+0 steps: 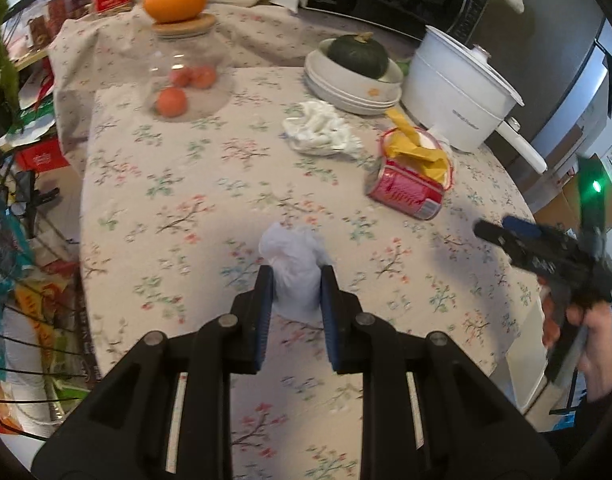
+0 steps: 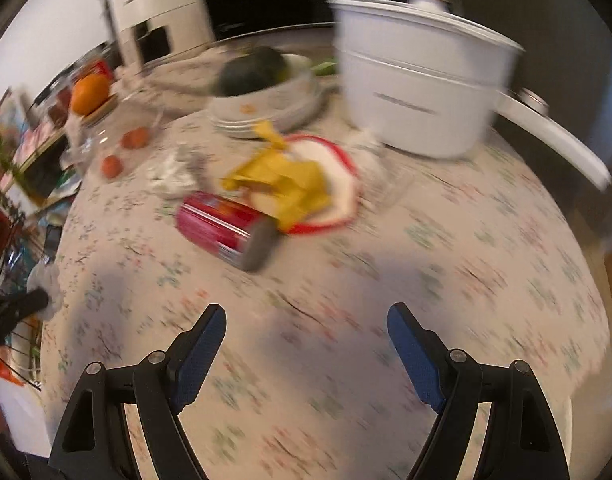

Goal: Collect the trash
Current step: 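Grasp the red soda can with the right gripper while the left gripper holds the tissue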

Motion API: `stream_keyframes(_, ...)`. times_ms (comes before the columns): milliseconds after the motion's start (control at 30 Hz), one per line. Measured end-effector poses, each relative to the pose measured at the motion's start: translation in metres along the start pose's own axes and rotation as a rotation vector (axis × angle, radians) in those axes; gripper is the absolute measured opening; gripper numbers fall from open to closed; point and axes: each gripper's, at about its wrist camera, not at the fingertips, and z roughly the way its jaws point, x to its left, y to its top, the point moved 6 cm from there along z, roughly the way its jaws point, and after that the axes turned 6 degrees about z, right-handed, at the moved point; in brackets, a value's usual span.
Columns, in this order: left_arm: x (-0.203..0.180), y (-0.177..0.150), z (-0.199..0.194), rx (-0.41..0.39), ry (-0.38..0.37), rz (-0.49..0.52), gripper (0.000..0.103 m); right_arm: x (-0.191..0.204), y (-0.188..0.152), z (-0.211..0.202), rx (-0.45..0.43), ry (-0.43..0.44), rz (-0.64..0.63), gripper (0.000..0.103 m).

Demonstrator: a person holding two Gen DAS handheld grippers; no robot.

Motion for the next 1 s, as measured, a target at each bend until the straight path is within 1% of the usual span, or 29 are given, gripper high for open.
stream_keyframes(100, 0.011, -0.002, -0.005, -0.005, -0.003, -0.022, 0.025, 0.028, 0.016, 0.015, -0.005, 0.026, -0.092, 0.084)
stream_keyframes(167, 0.016, 0.0, -0.009, -0.012, -0.013, -0.041, 0.025, 0.04, 0.024, 0.028, 0.013, 0.034, -0.154, 0.084)
stream_keyframes(367, 0.016, 0.005, -0.013, -0.024, -0.035, -0.055, 0.025, 0.064, 0.036, 0.065, 0.056, -0.005, -0.331, 0.084)
stream_keyframes(600, 0.013, 0.005, -0.008, -0.01, -0.042, -0.053, 0.025, 0.074, 0.032, 0.092, 0.094, -0.023, -0.41, 0.083)
stream_keyframes(667, 0.013, 0.005, -0.008, -0.009, -0.04, -0.054, 0.025, 0.075, 0.029, 0.096, 0.097, -0.032, -0.424, 0.081)
stream_keyframes(733, 0.013, 0.005, -0.007, -0.007, -0.041, -0.058, 0.025, 0.075, 0.025, 0.095, 0.091, -0.039, -0.437, 0.068)
stream_keyframes(800, 0.013, 0.006, -0.007, -0.007, -0.044, -0.061, 0.025, 0.074, 0.02, 0.092, 0.09, -0.032, -0.435, 0.058)
stream_keyframes(1000, 0.005, 0.006, -0.012, -0.019, -0.061, -0.05, 0.025, 0.068, 0.001, 0.068, 0.089, 0.013, -0.403, 0.057)
